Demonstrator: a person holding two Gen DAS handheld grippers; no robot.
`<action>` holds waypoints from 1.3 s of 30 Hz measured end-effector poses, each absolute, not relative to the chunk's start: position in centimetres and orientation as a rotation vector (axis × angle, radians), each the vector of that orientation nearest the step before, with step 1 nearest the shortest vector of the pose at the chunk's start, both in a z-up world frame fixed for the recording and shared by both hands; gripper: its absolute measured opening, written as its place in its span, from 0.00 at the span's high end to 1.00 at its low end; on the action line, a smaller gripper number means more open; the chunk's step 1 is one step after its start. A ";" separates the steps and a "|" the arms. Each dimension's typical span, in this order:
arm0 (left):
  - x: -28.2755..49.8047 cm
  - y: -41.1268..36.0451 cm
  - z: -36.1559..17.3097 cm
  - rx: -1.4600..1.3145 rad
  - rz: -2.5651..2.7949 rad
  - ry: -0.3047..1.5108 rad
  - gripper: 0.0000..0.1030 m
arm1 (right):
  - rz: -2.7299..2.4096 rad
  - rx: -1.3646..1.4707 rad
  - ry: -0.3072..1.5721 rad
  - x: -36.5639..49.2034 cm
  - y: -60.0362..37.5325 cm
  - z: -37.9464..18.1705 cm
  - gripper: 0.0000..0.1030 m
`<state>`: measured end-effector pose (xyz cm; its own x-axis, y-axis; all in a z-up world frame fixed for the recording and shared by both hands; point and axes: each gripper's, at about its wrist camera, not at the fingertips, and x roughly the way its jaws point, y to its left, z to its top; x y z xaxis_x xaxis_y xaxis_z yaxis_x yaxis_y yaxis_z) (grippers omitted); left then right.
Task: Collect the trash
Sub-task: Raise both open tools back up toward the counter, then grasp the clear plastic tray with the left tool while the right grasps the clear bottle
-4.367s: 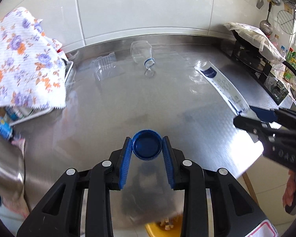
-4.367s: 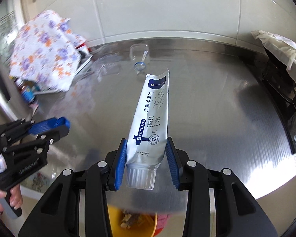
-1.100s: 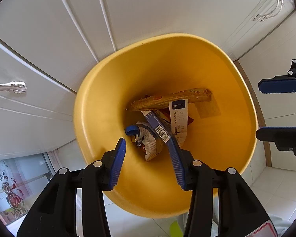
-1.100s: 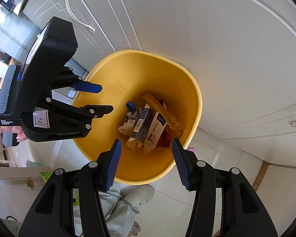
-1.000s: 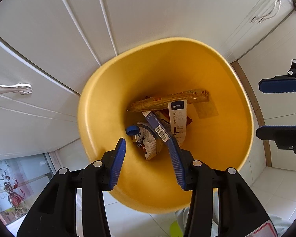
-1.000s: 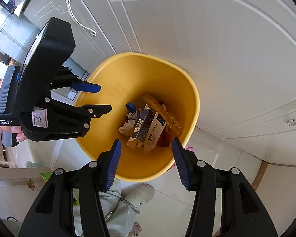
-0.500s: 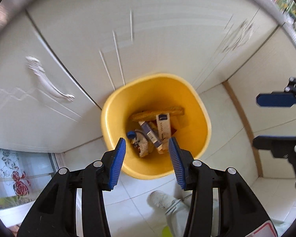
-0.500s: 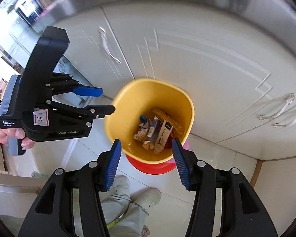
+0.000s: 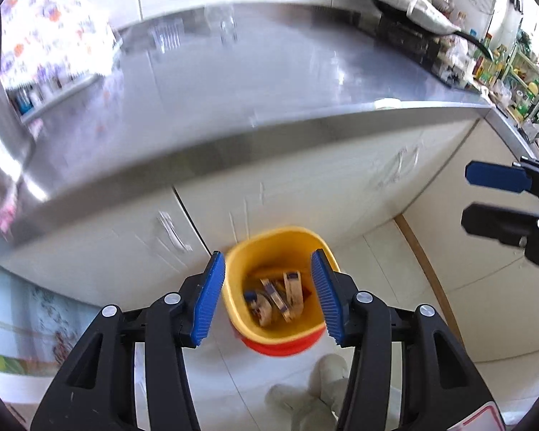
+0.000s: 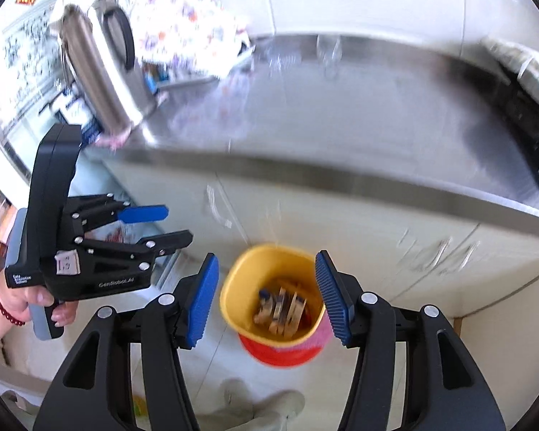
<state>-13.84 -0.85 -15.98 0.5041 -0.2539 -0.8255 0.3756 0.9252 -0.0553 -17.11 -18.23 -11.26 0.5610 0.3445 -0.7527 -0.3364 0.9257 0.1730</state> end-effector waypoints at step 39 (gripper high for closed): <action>16.1 0.7 -13.5 0.113 -0.254 0.980 0.50 | 0.318 0.111 0.820 15.7 -16.2 -9.8 0.42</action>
